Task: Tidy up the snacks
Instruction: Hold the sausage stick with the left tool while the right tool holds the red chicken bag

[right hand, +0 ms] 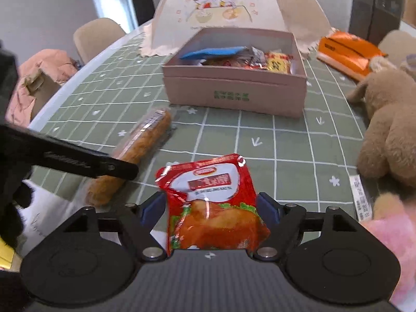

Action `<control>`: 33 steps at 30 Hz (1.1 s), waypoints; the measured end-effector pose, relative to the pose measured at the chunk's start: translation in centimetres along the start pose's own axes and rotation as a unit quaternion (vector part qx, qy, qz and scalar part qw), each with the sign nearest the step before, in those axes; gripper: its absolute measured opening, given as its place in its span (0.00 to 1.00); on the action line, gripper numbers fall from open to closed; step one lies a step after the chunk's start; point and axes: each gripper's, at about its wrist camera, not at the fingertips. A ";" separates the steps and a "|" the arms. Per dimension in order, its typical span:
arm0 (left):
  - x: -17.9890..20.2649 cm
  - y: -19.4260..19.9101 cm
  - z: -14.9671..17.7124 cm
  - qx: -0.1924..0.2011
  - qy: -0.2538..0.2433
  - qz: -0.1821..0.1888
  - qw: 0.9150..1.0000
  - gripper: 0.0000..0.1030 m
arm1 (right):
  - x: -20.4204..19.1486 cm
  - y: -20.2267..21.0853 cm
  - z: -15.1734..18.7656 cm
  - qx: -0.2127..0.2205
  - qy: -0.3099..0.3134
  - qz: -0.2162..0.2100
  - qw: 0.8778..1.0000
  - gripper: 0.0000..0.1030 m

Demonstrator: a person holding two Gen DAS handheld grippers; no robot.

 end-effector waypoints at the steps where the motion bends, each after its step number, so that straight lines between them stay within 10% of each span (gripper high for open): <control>1: -0.1 0.0 0.0 0.001 0.001 0.002 1.000 0.37 | 0.1 -0.5 0.1 -0.002 -0.001 0.004 1.000 0.80; 18: -0.4 0.3 0.5 0.010 0.007 0.013 1.000 0.37 | 0.0 -2.9 0.5 0.015 0.022 0.040 0.999 1.00; 25: -0.4 0.3 0.4 0.007 0.006 0.012 1.000 0.37 | 1.0 -1.2 -1.3 -0.046 -0.014 0.010 0.999 0.61; 33: -0.3 0.2 0.4 0.006 0.004 0.009 1.000 0.37 | 2.6 3.4 -2.8 -0.012 -0.098 -0.072 0.993 0.58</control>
Point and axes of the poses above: each gripper's, at about its wrist camera, not at the fingertips, and y roughly against the way its jaws point, x to its right, z to its underside, and after that the axes turned 9 degrees about -y, right-handed
